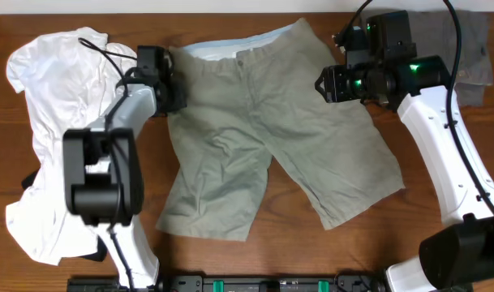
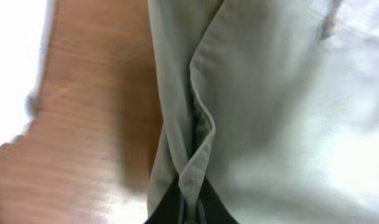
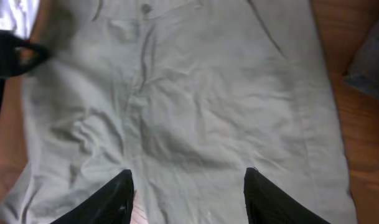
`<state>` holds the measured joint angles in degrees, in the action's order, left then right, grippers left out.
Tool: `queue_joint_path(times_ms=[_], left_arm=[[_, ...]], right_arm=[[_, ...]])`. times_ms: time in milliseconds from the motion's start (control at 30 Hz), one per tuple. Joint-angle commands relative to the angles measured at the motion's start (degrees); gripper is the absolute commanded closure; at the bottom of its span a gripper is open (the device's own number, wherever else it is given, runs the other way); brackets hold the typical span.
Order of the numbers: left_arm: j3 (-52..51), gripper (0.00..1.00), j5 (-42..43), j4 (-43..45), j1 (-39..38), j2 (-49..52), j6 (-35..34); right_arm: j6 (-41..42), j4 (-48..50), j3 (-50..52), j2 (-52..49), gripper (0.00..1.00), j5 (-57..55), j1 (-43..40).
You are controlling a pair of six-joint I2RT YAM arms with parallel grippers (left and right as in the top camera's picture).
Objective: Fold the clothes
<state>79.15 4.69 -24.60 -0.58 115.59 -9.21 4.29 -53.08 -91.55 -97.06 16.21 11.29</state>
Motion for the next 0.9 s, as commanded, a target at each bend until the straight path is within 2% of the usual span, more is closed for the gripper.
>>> queue_joint_path(times_ms=[0, 233, 533, 600, 633, 733, 800, 867], left_arm=[[0.59, 0.94, -4.31, -4.92, 0.68, -9.31, -2.34], [0.59, 0.94, -8.92, -19.78, 0.79, -20.15, -2.51], [0.57, 0.92, -9.31, -32.83, 0.79, -21.27, -2.51], [0.57, 0.83, -9.33, -33.77, 0.79, -21.27, -2.49], [0.57, 0.73, -9.49, -34.18, 0.79, -21.27, -2.51], [0.57, 0.57, -10.23, -34.67, 0.79, -21.27, -2.49], [0.59, 0.51, -10.56, -34.58, 0.83, -21.29, -2.49], [0.59, 0.49, -10.58, -34.45, 0.94, -21.31, -2.49]], right_arm=[[1.51, -0.13, -0.13, -2.47, 0.45, -1.36, 0.48], [2.54, -0.28, -0.13, -8.09, 0.46, -0.94, 1.92], [3.85, -1.27, -0.13, -16.55, 0.49, -0.52, 4.22], [3.85, -2.14, -0.13, -17.97, 0.49, -0.55, 4.79], [3.82, -2.62, -0.13, -18.62, 0.48, -0.57, 5.07], [3.82, -3.78, -0.13, -20.02, 0.47, -0.59, 5.84], [3.82, -4.81, -0.02, -20.35, 0.46, -0.68, 6.12], [3.85, -5.53, 0.79, -20.39, 0.45, -1.66, 6.51]])
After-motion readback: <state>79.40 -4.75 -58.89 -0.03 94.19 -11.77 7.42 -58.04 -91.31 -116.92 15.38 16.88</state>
